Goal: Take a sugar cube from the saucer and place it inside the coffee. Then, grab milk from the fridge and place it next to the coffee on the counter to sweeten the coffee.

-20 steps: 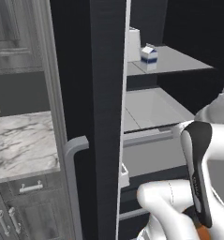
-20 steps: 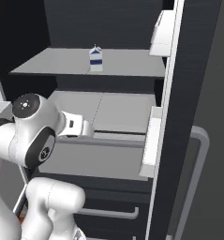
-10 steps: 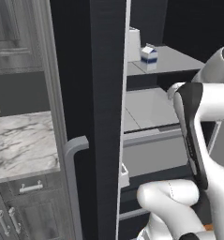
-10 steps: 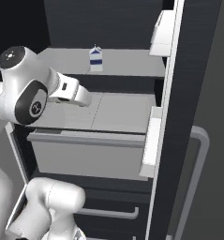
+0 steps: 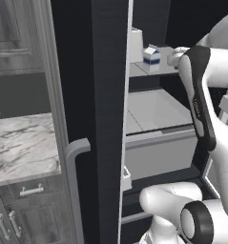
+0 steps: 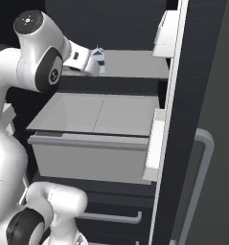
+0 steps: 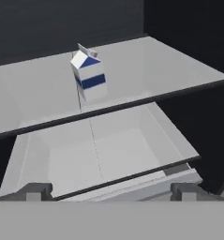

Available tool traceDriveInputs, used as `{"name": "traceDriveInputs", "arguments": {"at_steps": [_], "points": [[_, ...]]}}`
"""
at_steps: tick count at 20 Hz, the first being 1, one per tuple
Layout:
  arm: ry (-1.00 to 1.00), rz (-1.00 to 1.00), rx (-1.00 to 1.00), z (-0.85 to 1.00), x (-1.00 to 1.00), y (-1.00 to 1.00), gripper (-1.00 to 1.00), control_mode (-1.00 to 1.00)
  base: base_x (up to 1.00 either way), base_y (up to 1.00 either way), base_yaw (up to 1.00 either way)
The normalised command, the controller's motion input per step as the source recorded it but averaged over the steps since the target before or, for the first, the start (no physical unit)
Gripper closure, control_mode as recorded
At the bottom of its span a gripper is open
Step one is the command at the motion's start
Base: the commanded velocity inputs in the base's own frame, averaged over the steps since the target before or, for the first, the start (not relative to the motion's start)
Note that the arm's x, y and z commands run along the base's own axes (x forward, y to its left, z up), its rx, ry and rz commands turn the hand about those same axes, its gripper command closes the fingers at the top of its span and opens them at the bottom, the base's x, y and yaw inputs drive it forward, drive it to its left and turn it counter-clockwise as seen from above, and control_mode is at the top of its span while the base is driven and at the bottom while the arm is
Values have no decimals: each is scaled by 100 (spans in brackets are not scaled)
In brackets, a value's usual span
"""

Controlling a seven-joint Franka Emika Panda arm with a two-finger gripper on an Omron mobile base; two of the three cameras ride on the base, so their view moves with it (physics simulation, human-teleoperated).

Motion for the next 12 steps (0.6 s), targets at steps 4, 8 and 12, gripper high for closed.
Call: {"name": "traceDriveInputs", "arguments": {"at_steps": [4, 8, 12], "points": [[-11, 0, 4, 0, 100, 16, -100, -100, 0, 0, 0], [0, 0, 0, 0, 99, 14, -100, -100, 0, 0, 0], [1, 9, 0, 0, 52, -1, -100, -100, 0, 0, 0]]}}
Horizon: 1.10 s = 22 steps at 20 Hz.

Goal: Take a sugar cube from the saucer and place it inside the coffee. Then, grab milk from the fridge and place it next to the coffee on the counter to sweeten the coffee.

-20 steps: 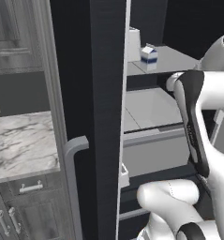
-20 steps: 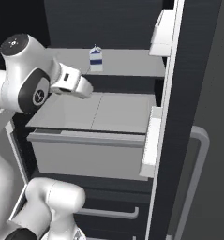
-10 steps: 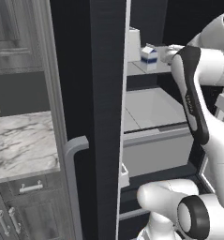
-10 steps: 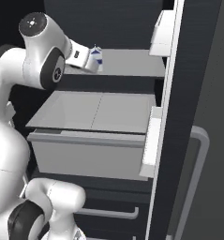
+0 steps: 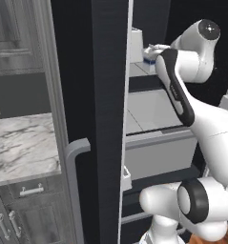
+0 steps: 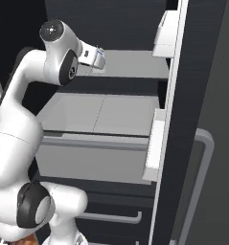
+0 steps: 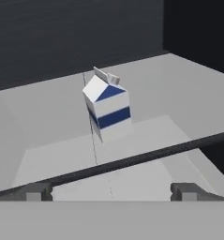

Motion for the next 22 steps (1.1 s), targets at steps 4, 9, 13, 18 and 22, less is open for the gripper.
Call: {"name": "traceDriveInputs", "arguments": {"at_steps": [4, 9, 13, 18, 22], "points": [[1, 18, 0, 0, 29, -17, -100, -100, 0, 0, 0], [0, 16, -2, -8, 35, -2, -100, -100, 0, 0, 0], [0, 4, 0, -8, 41, 0, -100, -100, 0, 0, 0], [1, 1, 0, -14, 56, 0, -100, -100, 0, 0, 0], [0, 0, -2, -12, 52, 0, -100, -100, 0, 0, 0]]}}
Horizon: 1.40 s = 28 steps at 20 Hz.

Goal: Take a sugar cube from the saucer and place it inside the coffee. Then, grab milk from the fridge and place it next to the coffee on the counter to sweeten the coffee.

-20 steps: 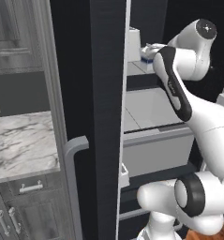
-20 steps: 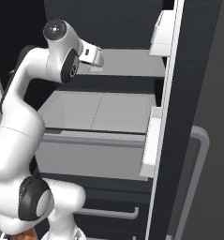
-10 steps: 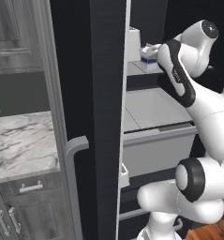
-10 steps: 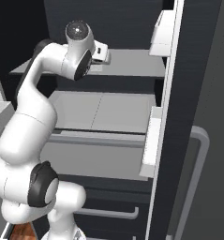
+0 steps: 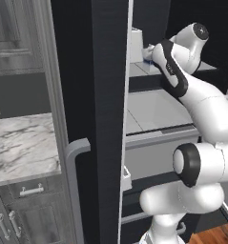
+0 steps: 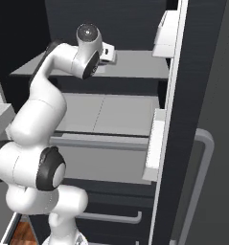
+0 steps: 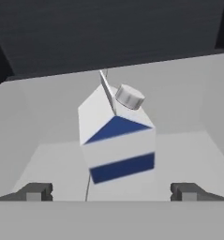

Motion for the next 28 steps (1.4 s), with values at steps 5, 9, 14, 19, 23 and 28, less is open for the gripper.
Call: {"name": "traceDriveInputs", "arguments": {"at_steps": [5, 9, 14, 19, 23, 28], "points": [[0, 0, -2, -8, 44, 0, -100, -100, 0, 0, 0], [0, 0, -3, -7, 38, 0, -100, -100, 0, 0, 0], [0, 0, -3, -8, 34, 0, -100, -100, 0, 0, 0], [0, 0, -1, -4, 16, 0, 100, -100, 0, 0, 0], [-1, 0, -1, -2, -13, 1, 100, -100, 0, 0, 0], [-16, 0, 0, 0, -93, 0, 100, -100, 0, 0, 0]]}}
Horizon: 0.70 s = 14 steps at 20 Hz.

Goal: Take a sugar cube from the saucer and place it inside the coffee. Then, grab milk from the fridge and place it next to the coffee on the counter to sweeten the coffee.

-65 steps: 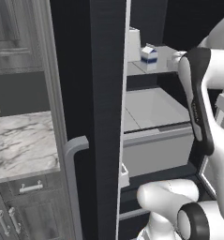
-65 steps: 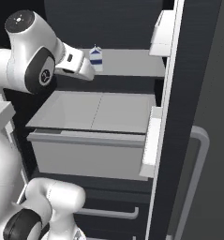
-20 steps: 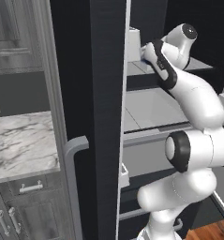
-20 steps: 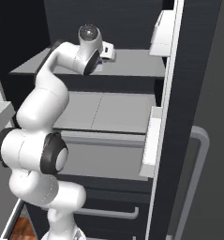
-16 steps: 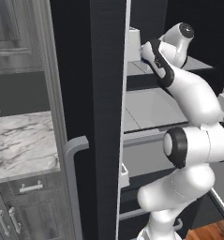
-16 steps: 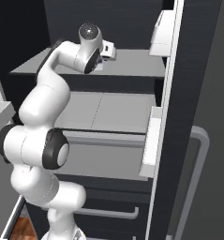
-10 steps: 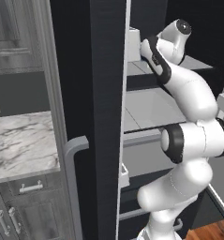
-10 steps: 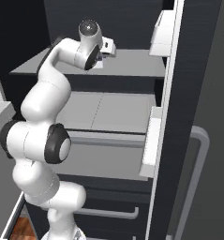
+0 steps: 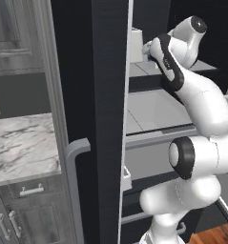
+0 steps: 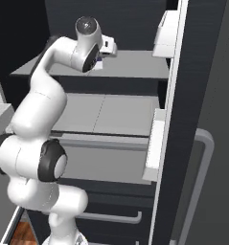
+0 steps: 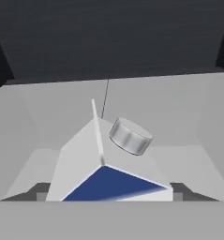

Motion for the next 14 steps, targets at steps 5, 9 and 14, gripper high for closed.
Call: {"name": "traceDriveInputs", "arguments": {"at_steps": [5, 9, 14], "points": [[-33, 0, 0, 0, -100, -6, 100, -100, 0, 0, 0], [-22, 0, 4, 21, -100, -16, 100, -100, 0, 0, 0], [-5, -2, 5, 42, -100, -14, 100, -100, 0, 0, 0]]}}
